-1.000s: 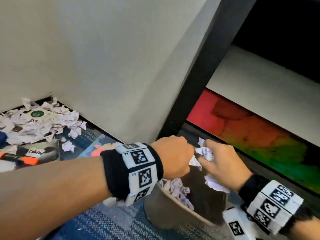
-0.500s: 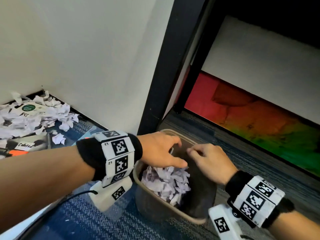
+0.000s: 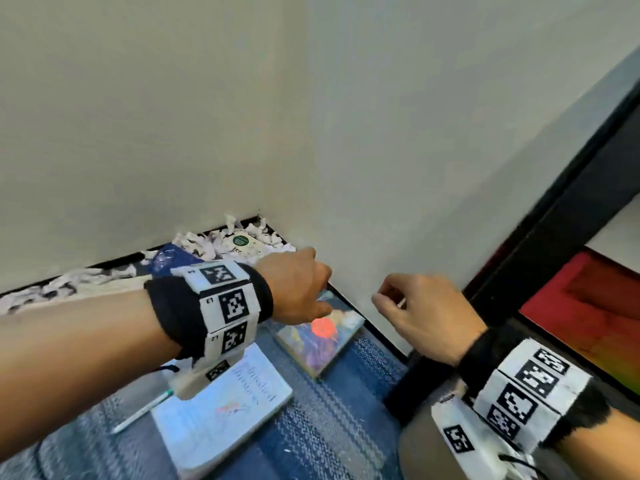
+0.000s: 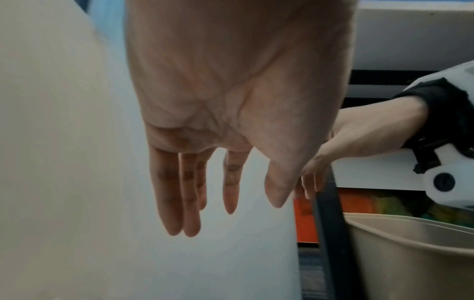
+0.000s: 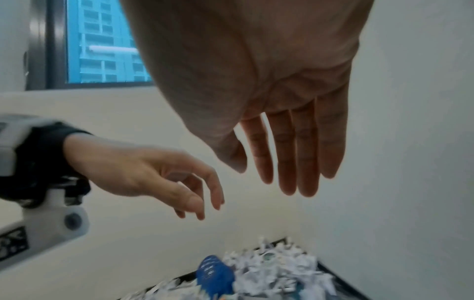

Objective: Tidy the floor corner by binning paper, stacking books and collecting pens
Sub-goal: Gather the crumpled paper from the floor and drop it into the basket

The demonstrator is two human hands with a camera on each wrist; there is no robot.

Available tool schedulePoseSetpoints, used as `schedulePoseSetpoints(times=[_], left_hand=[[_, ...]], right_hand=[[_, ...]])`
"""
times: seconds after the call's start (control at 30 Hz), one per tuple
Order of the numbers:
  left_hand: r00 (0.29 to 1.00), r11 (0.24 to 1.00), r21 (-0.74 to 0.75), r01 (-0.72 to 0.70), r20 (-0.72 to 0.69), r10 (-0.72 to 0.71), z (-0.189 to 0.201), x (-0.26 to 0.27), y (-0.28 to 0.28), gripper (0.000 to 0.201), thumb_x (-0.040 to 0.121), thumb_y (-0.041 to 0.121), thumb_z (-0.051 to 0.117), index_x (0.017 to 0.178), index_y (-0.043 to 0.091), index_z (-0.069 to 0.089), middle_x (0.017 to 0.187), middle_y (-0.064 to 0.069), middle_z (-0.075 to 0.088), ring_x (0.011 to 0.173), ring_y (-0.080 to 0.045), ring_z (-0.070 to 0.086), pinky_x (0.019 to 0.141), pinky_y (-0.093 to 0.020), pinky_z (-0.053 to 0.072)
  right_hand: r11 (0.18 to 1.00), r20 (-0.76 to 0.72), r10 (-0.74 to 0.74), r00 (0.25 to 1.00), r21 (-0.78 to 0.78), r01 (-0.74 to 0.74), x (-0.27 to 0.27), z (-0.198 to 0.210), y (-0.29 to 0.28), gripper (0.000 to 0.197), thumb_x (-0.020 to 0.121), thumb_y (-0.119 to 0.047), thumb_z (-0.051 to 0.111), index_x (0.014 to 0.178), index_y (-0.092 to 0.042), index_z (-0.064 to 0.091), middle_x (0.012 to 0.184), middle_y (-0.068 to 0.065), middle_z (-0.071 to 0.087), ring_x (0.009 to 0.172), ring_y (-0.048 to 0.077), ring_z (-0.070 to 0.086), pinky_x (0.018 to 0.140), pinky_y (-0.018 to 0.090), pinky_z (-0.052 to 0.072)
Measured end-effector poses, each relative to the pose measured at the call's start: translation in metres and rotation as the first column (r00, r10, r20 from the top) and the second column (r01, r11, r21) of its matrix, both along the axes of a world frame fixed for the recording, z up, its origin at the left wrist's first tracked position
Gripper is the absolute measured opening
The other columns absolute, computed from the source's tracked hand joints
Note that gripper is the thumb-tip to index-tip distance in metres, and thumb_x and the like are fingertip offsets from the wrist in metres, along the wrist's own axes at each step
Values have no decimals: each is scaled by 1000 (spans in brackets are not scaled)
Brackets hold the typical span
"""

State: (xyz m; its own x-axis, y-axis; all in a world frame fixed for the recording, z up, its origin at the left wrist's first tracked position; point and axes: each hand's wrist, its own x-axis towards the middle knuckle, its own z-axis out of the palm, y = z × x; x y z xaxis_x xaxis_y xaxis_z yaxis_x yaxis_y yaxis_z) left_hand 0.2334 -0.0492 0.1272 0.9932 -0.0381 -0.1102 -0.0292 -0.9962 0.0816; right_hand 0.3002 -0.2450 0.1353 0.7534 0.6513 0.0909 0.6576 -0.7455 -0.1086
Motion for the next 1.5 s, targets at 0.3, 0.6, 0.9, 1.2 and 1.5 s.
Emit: schedulePoseSetpoints(times=[0.3,0.6,0.9,1.2,1.5], left_hand=[[877,884,-20,-466,-144,459,-41,-194,222,38,91,44,52,108,13,65,113,-8,63,103,-28,59,83,-30,48],[504,545,36,-838,-336,796,-113,-336,324,35,90,45,53,99,12,63,102,-6,67,91,-24,63,77,-32,52],[284,245,-147,-958,-380,880,-240,-378,302,62,95,24,53,147,24,20,140,-17,31,110,-38,55,83,-45,51],[145,90,-188,-978,-306,941,-290,-370,292,30,94,12,50,124,11,42,133,-15,29,109,-34,50,81,-42,50],[35,14,-144,-990,-149,988,-229,-429,313,22,89,25,50,100,7,56,106,-9,56,96,-31,60,80,-39,50]], right_hand=[[822,-104,405,909,-395,-411,-62,-39,250,30,91,-42,50,108,-21,62,112,7,63,104,28,59,84,35,49],[533,-298,673,677,-440,-723,-143,-84,365,34,93,-43,50,117,-21,60,115,3,64,103,22,60,86,36,51],[404,-402,754,519,-340,-849,-210,-189,487,38,94,-40,51,126,-19,52,120,5,60,105,24,58,88,33,47],[263,-361,858,364,-300,-917,-267,-272,535,49,97,-25,45,144,-33,35,129,14,46,114,34,50,95,41,45],[392,-341,845,413,-130,-911,-295,-270,555,28,91,-20,52,117,-10,51,120,14,53,107,33,57,88,37,46]])
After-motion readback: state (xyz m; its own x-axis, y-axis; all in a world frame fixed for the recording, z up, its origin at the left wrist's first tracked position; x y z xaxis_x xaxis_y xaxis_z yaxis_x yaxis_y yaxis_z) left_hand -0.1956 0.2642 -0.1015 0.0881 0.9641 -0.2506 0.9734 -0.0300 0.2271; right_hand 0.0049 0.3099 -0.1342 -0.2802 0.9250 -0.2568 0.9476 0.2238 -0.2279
